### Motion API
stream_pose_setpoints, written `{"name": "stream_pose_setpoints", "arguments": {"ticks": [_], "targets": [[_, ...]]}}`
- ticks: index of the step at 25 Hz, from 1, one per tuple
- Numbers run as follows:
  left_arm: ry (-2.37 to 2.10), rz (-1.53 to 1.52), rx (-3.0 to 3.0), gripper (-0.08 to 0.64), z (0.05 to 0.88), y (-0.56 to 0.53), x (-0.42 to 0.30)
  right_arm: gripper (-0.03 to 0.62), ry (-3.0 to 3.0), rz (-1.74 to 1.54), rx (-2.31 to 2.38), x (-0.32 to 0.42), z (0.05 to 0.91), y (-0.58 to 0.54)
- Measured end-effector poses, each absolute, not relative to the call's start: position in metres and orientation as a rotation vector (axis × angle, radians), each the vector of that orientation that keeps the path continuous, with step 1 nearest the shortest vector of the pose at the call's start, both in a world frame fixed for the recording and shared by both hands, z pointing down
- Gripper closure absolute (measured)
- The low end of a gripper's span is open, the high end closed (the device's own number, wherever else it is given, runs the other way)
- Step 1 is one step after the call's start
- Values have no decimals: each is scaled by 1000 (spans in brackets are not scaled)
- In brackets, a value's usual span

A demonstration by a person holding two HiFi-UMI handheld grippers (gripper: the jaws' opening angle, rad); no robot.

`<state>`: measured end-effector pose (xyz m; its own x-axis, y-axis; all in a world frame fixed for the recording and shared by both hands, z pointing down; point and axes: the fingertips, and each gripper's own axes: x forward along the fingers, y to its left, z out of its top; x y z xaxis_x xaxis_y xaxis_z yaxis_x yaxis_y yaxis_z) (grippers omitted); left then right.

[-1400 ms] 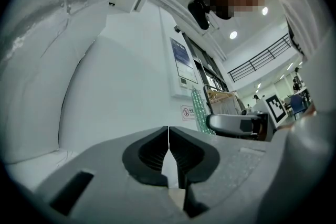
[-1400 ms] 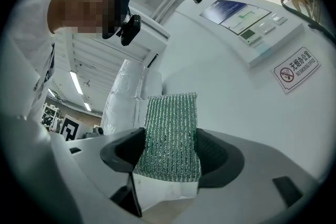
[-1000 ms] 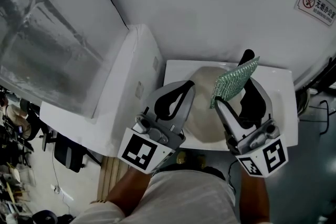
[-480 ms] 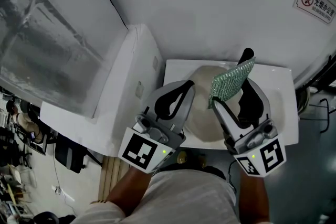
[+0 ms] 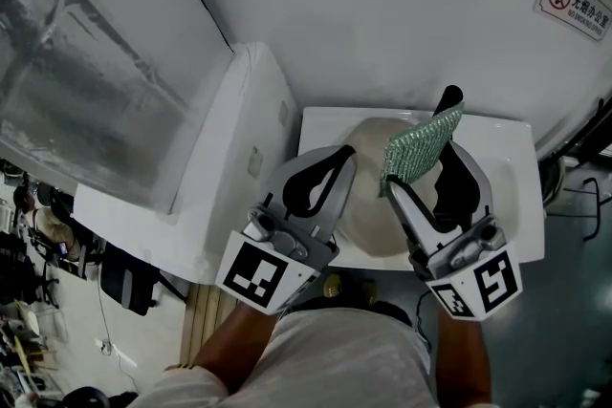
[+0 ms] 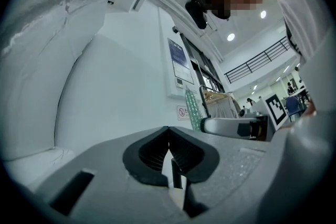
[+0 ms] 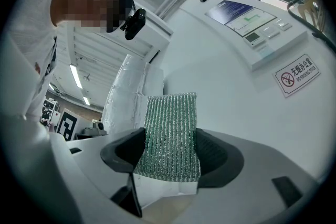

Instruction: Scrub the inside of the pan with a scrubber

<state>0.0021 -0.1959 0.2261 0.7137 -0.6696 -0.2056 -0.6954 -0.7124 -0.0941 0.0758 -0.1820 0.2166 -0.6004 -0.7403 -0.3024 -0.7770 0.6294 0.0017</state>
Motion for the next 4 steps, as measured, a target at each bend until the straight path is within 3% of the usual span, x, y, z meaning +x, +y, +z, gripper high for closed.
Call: {"name": "stream_pose_setpoints", "arguments": {"ticks": [4], "targets": [[1102,235,-2753,543,226,-196,2,288,2582,190,-1229,74,217,-182]]}}
